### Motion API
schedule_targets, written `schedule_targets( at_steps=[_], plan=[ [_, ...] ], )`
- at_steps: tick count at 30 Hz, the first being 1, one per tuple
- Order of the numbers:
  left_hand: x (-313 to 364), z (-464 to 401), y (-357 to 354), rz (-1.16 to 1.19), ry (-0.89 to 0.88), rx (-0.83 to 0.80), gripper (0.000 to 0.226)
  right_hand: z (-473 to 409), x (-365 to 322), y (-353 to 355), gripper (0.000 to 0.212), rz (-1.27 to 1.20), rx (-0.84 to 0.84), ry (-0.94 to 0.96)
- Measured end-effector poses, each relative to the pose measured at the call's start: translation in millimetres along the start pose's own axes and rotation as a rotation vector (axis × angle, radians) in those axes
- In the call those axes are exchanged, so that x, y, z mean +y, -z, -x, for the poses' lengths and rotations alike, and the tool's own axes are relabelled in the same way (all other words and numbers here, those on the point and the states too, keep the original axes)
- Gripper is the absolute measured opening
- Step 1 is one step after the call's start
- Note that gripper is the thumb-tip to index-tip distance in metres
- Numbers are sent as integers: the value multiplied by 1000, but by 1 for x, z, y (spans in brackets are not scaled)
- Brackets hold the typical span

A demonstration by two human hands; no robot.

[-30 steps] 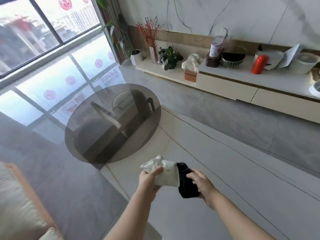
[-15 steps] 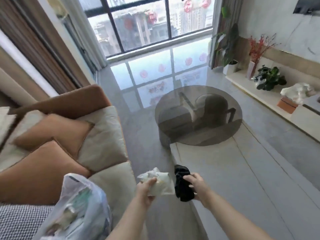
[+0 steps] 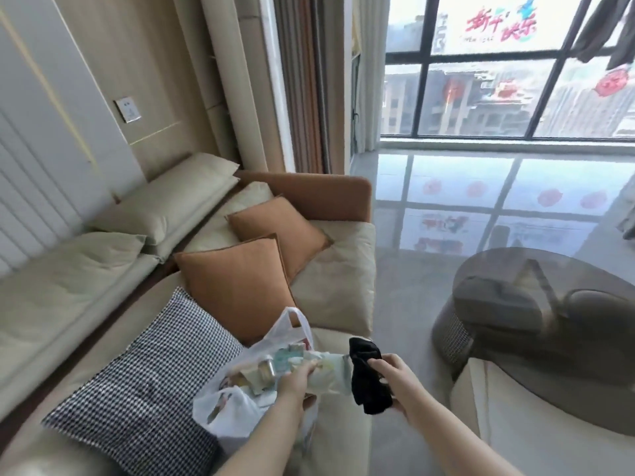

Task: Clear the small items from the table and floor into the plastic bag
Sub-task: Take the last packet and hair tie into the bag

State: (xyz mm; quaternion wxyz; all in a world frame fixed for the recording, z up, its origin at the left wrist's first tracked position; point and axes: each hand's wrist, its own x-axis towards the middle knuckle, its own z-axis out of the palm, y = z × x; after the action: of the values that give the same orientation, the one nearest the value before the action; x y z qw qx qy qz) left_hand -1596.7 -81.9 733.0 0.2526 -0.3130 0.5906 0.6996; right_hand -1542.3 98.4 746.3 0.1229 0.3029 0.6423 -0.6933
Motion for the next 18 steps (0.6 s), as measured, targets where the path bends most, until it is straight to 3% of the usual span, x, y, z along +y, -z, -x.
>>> schedule_targets(
  at_steps=[3,11,18],
  plan=[
    [15,-15,40,38,-33,83,46,-18,-11,-42,16,71,-39,4],
    [29,-53,115,164,-15,214,55,-65,-28,-122,19,335,-125,-30],
    [50,-69,121,-1,-100,405,41,-124,-52,-153,31,585,-183,-26]
  ],
)
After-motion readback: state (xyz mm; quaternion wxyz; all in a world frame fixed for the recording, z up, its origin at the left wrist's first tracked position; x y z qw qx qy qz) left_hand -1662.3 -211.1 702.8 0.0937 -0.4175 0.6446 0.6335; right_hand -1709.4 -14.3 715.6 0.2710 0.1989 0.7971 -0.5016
